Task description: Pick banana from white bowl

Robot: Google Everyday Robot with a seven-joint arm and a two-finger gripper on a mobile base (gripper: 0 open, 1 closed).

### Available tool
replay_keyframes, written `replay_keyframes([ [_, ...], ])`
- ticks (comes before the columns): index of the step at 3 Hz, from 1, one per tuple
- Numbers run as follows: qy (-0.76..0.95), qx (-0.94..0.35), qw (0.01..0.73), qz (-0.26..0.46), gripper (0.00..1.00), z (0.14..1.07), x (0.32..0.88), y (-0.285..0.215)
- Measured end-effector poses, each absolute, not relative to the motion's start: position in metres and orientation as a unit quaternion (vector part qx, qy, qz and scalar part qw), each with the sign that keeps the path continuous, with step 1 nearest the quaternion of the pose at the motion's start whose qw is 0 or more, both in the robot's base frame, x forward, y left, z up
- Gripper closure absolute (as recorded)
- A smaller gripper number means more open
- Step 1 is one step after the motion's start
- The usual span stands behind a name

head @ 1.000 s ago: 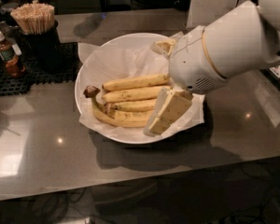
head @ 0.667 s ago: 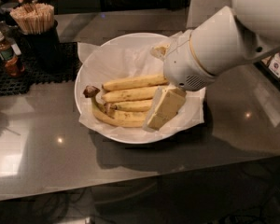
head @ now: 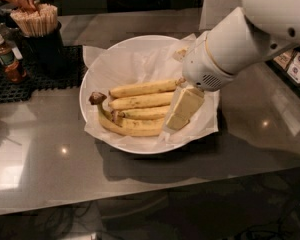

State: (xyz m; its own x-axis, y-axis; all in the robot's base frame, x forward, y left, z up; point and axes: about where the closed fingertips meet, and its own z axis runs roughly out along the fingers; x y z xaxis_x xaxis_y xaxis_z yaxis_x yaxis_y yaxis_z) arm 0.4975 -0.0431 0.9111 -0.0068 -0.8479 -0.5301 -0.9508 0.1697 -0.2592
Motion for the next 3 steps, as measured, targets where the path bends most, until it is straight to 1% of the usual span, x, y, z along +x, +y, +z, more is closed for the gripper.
replay_keyframes([
  [1, 0.704, -0.639, 0.298, 0.086, 0.17, 0.911, 0.497, -0.043],
  [2, 0.705, -0.638, 0.299, 0.085, 0.13, 0.911, 0.498, -0.043],
  [3, 0.71, -0.631, 0.305, 0.065, 0.06, 0.918, 0.508, -0.052],
])
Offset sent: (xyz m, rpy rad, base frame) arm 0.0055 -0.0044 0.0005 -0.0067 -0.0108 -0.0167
